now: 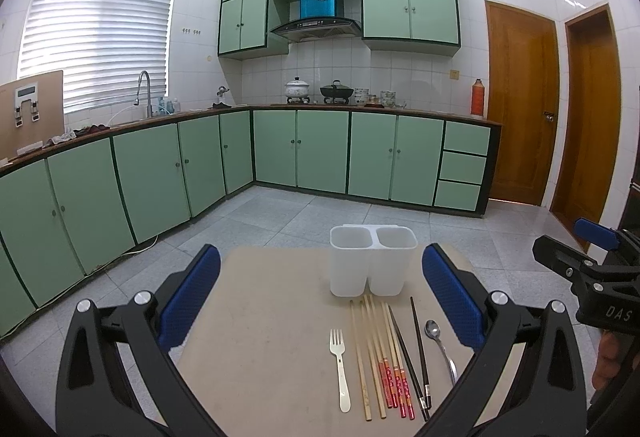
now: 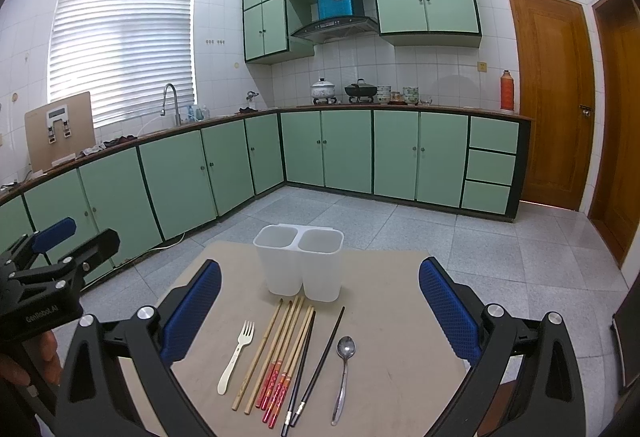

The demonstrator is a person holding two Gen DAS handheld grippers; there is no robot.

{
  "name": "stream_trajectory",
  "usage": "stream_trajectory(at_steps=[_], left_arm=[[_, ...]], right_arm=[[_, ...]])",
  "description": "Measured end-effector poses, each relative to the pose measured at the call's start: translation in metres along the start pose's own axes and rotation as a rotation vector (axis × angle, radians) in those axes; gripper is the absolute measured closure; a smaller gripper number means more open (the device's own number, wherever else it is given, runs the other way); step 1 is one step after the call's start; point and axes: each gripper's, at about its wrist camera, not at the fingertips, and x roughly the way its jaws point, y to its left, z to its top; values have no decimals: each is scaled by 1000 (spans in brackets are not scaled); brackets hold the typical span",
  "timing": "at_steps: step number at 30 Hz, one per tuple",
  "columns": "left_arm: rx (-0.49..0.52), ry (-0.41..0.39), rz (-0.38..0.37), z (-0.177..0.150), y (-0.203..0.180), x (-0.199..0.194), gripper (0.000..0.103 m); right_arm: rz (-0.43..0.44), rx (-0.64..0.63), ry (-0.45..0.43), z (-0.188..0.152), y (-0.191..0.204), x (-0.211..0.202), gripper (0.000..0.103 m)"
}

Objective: Organize utensils

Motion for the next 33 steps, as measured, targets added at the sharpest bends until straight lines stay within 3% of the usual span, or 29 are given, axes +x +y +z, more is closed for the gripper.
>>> stream_trajectory(at_steps=[20,28,33], left_arm=[[6,32,24,0,-4,8,5],[-3,158,118,-6,22,55,5],[-21,255,122,-19,35,91,5]], right_arm=[[-16,0,24,-1,-8,13,6],[-156,-25,175,-13,-27,59,7],[-145,-7,280,-26,-41,92,19]])
